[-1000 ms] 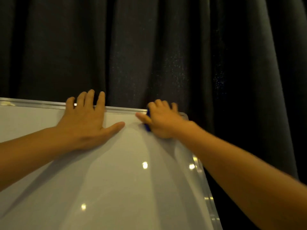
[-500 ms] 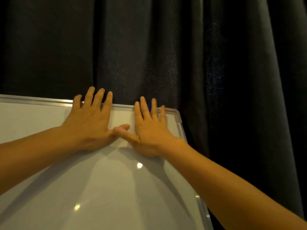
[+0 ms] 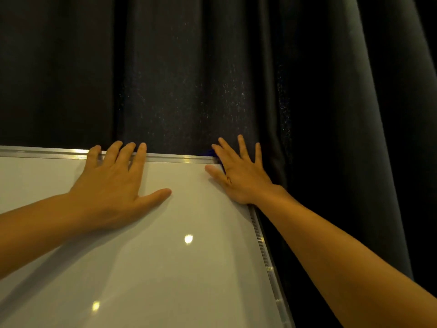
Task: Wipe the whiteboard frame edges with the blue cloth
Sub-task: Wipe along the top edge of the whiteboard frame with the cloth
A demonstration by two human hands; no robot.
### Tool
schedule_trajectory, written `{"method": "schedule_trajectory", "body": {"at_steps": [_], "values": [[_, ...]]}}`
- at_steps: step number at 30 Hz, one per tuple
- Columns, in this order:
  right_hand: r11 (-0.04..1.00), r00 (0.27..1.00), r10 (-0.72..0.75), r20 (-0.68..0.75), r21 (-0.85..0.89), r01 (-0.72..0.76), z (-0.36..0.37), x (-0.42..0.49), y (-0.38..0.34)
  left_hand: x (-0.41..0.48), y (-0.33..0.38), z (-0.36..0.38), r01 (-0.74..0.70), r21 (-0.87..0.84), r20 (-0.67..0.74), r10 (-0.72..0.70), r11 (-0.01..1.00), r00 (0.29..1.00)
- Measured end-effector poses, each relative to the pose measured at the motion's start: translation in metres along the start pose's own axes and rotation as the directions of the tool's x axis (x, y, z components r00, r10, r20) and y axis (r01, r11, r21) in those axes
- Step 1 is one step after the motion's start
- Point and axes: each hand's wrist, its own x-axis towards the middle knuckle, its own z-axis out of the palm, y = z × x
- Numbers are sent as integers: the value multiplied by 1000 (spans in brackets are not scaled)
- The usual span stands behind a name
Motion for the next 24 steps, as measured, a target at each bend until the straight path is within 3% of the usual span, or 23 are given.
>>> {"method": "schedule_trajectory", "body": {"at_steps": [3, 5, 6, 8, 12, 14, 16, 19, 22, 24], "values": [[983, 998, -8, 58, 185, -3, -8, 12, 15, -3, -2, -4, -11, 22, -7, 12, 1000, 1000], [912, 1000, -6, 3, 409, 4, -10, 12, 18, -6, -3, -6, -15, 27, -23, 16, 1000, 1000], [824, 997, 79, -14, 564, -57, -12, 10, 17, -7, -2, -7, -18, 25, -38, 19, 1000, 999], [569, 957, 274, 99, 785, -244, -19, 6, 16, -10, -1, -10, -23, 22, -55, 24, 1000, 998], [211, 832, 433, 348, 858, -469, -31, 4, 13, -13, 4, -18, -23, 22, -75, 24, 1000, 997], [138, 792, 508, 339, 875, -464, -32, 3, 7, -17, 5, -22, -24, 13, -85, 25, 1000, 996], [214, 783, 592, 191, 899, -381, -28, -2, 2, -21, 6, -26, -22, 11, -89, 22, 1000, 996], [423, 766, 642, -12, 839, -341, -27, -24, 3, -23, 6, -29, -17, -6, -102, 16, 1000, 995], [621, 846, 516, 132, 623, -476, -28, -62, 10, -24, 6, -32, -17, -1, -82, 17, 1000, 996], [615, 837, 504, 213, 593, -520, -29, -95, 9, -24, 5, -32, -9, 10, -98, 10, 1000, 995]]}}
